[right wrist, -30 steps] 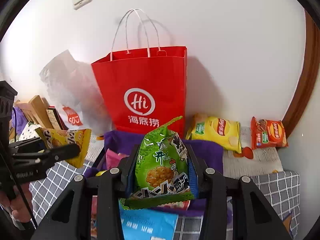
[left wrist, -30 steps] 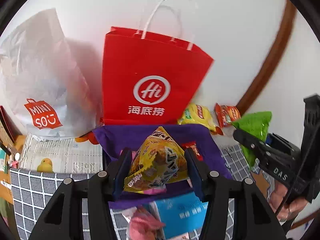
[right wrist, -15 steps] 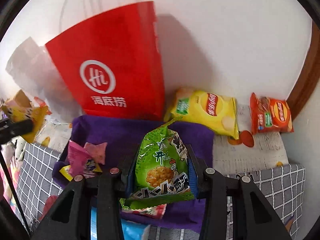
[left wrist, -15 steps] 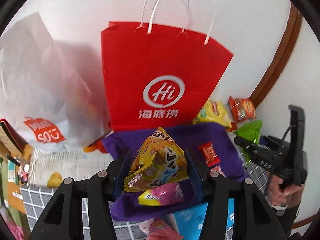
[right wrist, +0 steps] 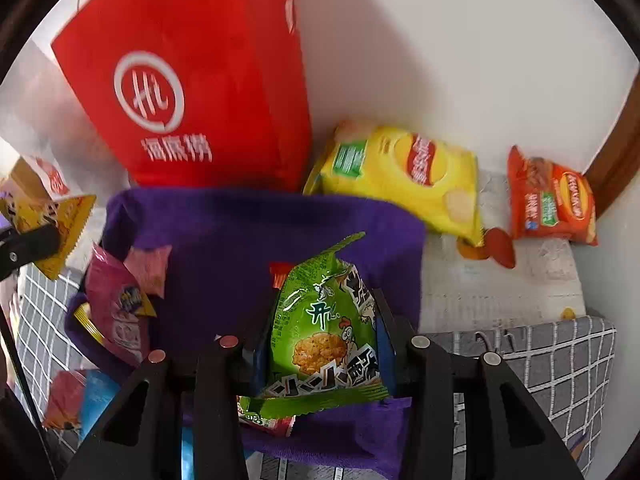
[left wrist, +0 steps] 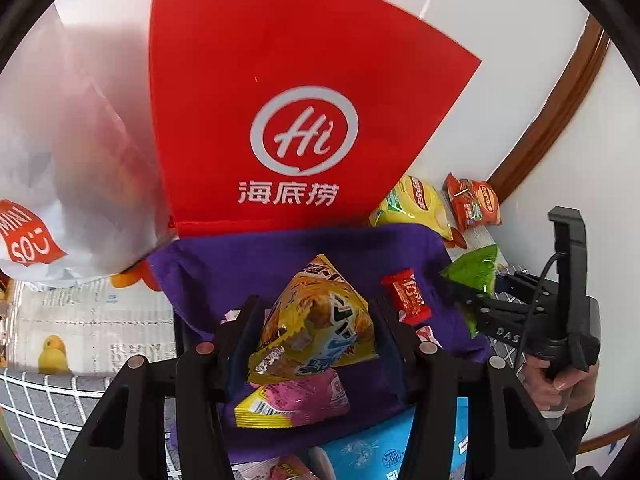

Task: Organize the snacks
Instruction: 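Carry both held bags over the purple towel, then lower both bags onto the purple towel and open both tools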

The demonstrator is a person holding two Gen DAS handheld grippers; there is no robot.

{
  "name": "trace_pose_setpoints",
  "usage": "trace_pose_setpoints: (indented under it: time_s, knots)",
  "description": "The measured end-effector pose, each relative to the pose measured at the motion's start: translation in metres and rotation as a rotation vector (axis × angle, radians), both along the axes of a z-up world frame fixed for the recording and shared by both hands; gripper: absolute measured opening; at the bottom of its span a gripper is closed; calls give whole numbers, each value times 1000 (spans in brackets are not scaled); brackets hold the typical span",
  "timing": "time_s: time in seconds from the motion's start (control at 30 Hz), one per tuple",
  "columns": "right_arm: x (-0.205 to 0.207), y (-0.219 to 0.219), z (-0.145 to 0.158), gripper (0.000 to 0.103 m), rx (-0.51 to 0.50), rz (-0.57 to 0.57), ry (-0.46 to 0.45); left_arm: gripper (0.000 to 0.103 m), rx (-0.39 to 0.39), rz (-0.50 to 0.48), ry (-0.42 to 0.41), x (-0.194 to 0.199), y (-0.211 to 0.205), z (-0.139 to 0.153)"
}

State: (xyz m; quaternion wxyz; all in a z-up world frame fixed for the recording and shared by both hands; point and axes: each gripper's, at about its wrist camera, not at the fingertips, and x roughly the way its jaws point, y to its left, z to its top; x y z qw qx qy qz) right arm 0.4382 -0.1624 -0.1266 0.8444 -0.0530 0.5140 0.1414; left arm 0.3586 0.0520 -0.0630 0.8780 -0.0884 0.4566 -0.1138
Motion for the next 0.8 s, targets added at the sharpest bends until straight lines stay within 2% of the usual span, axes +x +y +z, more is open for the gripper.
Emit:
trace_pose_setpoints:
  time_s: [0.33, 0.67, 0.77, 0.8]
  knots:
    - [4, 7, -26, 43, -25, 4, 63, 52, 29, 2, 107, 16, -14, -35]
    - [4, 18, -36, 44, -38, 34, 86, 52, 61, 5, 122, 19, -21, -44]
    - [3, 25, -38, 50, -62, 53, 95, 52, 58, 11, 125, 19, -21, -44]
    - [2, 27, -38, 55, -63, 54, 91, 52, 56, 12, 126, 19, -20, -44]
